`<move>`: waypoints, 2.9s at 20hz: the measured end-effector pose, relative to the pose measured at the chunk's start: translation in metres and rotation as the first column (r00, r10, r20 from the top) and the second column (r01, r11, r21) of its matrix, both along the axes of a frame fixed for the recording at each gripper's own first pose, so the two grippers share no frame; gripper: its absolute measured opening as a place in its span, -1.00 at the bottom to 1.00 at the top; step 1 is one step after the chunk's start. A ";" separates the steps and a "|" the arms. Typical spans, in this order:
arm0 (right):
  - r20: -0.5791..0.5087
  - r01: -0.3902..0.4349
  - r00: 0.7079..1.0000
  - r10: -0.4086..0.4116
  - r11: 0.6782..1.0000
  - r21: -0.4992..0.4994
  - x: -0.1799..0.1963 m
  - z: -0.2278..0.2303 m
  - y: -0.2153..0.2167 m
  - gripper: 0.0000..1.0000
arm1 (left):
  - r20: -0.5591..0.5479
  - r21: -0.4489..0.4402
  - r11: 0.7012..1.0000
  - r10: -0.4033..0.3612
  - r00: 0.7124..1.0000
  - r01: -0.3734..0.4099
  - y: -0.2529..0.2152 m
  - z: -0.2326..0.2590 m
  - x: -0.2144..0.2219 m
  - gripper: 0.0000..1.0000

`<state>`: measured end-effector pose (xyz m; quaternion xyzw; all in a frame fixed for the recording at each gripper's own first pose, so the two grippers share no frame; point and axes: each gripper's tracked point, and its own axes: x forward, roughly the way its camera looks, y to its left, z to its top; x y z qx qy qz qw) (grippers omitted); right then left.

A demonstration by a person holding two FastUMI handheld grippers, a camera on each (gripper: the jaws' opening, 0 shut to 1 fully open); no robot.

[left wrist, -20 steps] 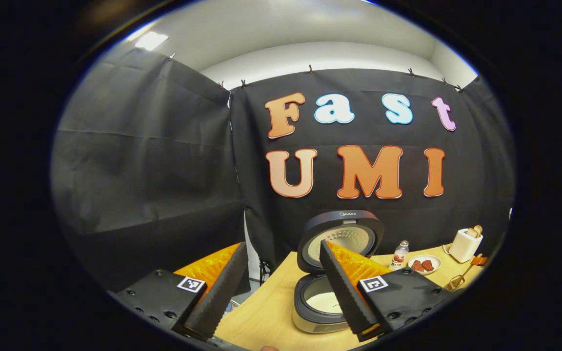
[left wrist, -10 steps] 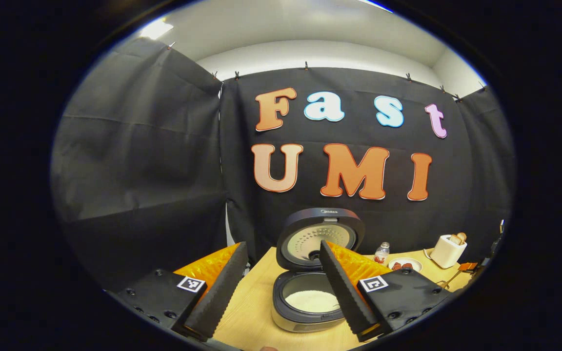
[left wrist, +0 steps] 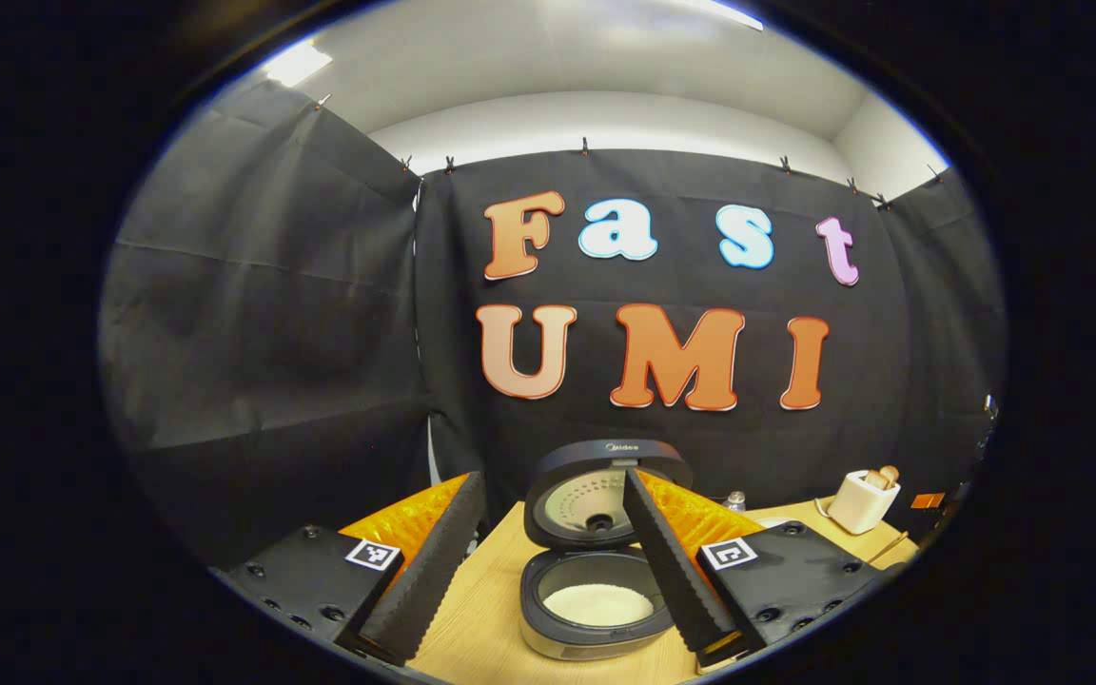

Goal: Close the left gripper, press the button to open the rice cooker; take a wooden spoon from the chopstick holder with the right hand, scoop a spoonful of rice and pour it into the rice cooker, then put the wooden spoon back into the chopstick holder.

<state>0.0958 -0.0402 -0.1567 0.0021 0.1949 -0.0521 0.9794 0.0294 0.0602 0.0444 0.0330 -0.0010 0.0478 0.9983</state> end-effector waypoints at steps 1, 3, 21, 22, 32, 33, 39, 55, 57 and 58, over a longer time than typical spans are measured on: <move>0.014 -0.010 1.000 0.010 0.999 -0.032 -0.002 0.017 0.004 0.89 | 0.012 -0.005 1.000 0.004 1.000 -0.004 0.001 0.007 0.001 0.95; 0.047 -0.035 0.998 0.039 0.994 -0.099 -0.007 0.051 0.016 0.89 | 0.024 -0.004 1.000 0.006 1.000 -0.006 0.004 0.020 0.007 0.96; 0.186 -0.191 0.957 0.221 0.967 -0.167 -0.048 0.190 0.126 0.89 | -0.091 0.015 0.996 -0.085 0.992 0.087 -0.038 0.057 0.226 0.95; 0.187 -0.191 0.957 0.222 0.967 -0.170 -0.047 0.190 0.126 0.89 | -0.119 0.012 0.996 -0.089 0.989 0.091 -0.040 0.045 0.239 0.95; 0.177 -0.168 0.964 0.197 0.972 -0.164 -0.032 0.180 0.121 0.89 | -0.322 -0.007 0.997 -0.071 0.944 0.073 -0.028 -0.054 0.289 0.99; 0.176 -0.167 0.965 0.195 0.973 -0.161 -0.032 0.180 0.121 0.89 | -0.327 -0.009 0.997 -0.072 0.942 0.073 -0.028 -0.057 0.291 0.99; 0.173 -0.168 0.966 0.193 0.975 -0.148 -0.029 0.175 0.120 0.89 | -0.375 0.007 0.997 -0.067 0.925 0.075 -0.023 -0.083 0.286 0.99; 0.165 -0.208 0.961 0.221 0.974 -0.094 -0.043 0.168 0.130 0.89 | -0.441 -0.061 0.988 -0.151 0.885 0.139 -0.041 -0.153 0.161 0.96; 0.151 -0.220 0.961 0.231 0.972 -0.083 -0.046 0.160 0.134 0.89 | -0.452 -0.065 0.990 -0.142 0.881 0.126 -0.042 -0.179 0.138 0.96; 0.142 -0.224 0.962 0.234 0.971 -0.079 -0.047 0.156 0.136 0.89 | -0.454 -0.057 0.990 -0.139 0.880 0.127 -0.042 -0.189 0.129 0.99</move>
